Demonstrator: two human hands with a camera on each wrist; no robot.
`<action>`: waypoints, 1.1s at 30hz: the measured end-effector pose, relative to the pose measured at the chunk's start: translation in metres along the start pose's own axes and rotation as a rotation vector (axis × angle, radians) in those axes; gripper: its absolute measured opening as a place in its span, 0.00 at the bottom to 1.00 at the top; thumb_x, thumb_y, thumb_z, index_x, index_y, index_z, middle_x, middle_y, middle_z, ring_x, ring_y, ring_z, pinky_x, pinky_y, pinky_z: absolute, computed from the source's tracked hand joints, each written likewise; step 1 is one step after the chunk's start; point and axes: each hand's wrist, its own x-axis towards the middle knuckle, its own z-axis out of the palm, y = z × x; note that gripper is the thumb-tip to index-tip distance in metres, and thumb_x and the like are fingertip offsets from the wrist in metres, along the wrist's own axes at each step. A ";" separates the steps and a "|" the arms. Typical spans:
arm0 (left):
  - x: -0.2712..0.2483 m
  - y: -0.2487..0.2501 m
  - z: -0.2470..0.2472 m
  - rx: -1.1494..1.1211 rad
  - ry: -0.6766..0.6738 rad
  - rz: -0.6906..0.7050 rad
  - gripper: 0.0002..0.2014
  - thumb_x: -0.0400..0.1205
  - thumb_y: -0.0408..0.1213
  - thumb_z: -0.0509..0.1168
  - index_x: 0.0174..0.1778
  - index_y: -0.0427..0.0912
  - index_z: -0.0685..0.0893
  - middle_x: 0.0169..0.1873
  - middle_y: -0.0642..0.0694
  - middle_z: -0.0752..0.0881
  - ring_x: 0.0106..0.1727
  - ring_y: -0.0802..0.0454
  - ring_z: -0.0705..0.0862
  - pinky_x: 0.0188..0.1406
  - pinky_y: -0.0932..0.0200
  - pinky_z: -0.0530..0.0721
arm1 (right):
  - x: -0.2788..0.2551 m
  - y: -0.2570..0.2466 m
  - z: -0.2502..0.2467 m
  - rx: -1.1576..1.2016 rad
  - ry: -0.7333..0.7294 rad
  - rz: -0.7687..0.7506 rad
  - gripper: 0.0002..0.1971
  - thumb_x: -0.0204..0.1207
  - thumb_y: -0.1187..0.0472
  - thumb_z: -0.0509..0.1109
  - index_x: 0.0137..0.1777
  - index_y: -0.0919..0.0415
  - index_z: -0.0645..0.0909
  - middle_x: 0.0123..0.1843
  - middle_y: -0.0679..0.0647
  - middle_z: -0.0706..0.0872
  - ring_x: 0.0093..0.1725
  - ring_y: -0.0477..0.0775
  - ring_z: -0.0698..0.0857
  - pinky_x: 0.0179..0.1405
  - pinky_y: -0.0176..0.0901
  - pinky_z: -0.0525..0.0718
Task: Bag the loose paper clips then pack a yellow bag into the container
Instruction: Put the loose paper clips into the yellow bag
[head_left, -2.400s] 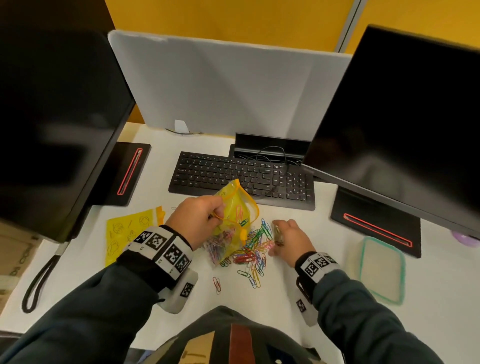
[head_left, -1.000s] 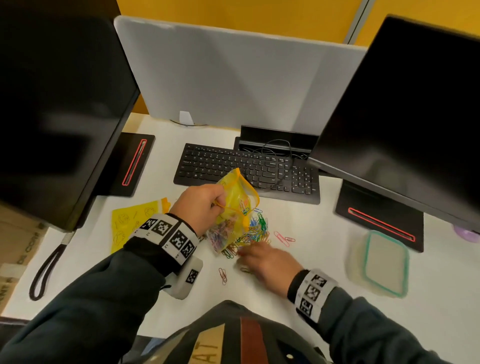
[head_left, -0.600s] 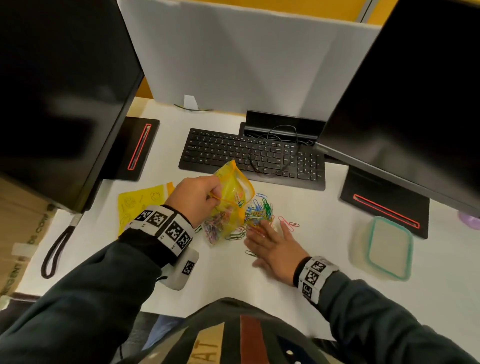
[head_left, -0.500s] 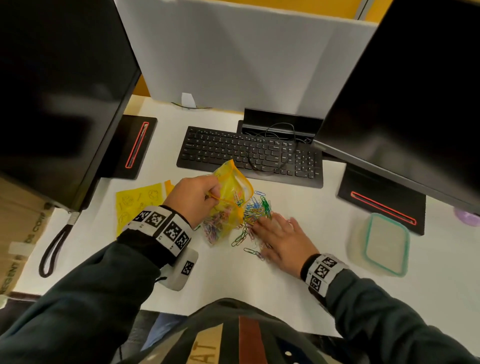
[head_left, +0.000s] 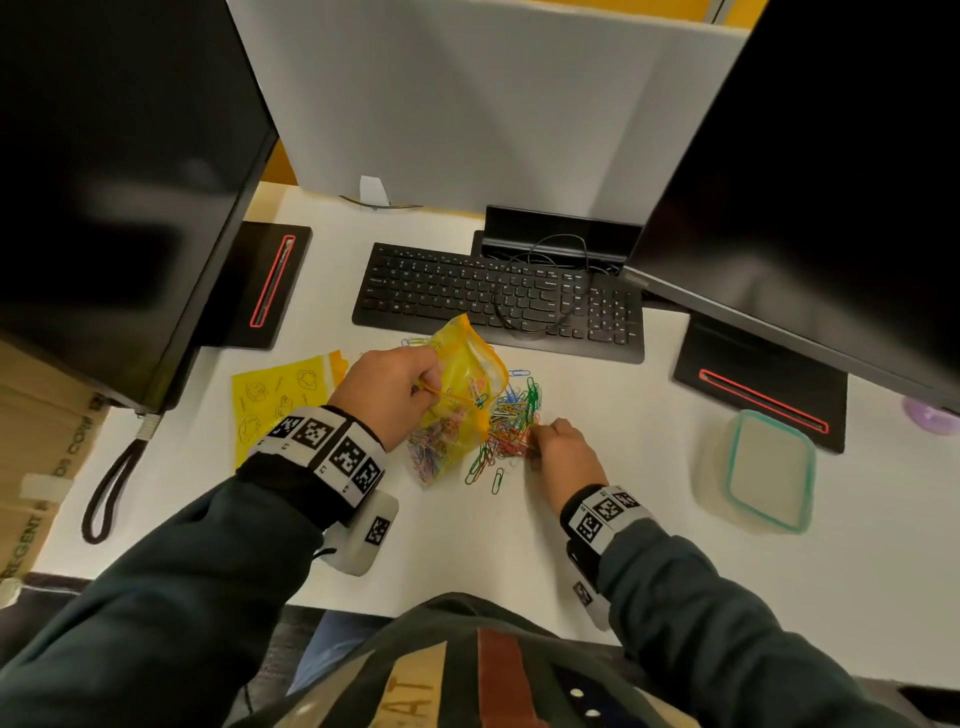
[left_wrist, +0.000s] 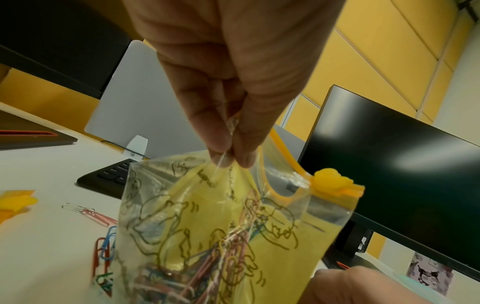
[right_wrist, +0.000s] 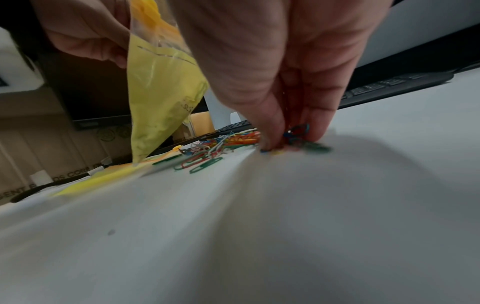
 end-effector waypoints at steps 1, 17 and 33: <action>0.000 0.000 0.000 0.002 0.000 0.001 0.20 0.71 0.29 0.70 0.26 0.58 0.70 0.47 0.42 0.90 0.41 0.45 0.84 0.47 0.52 0.83 | 0.002 0.001 0.000 0.003 -0.004 0.006 0.14 0.77 0.70 0.58 0.60 0.67 0.77 0.57 0.64 0.78 0.58 0.65 0.78 0.53 0.50 0.78; 0.000 0.005 -0.001 0.015 -0.043 0.006 0.17 0.71 0.28 0.68 0.27 0.54 0.74 0.46 0.43 0.90 0.41 0.47 0.83 0.44 0.52 0.83 | 0.003 -0.010 -0.074 0.672 0.210 0.076 0.06 0.70 0.71 0.72 0.45 0.63 0.87 0.37 0.58 0.86 0.36 0.54 0.82 0.44 0.44 0.84; 0.013 0.004 -0.010 -0.009 -0.007 0.014 0.14 0.69 0.26 0.69 0.28 0.52 0.77 0.45 0.43 0.90 0.40 0.45 0.84 0.45 0.48 0.84 | 0.050 0.009 -0.066 -0.071 -0.273 -0.151 0.53 0.59 0.60 0.82 0.80 0.48 0.53 0.84 0.56 0.53 0.76 0.62 0.66 0.74 0.55 0.70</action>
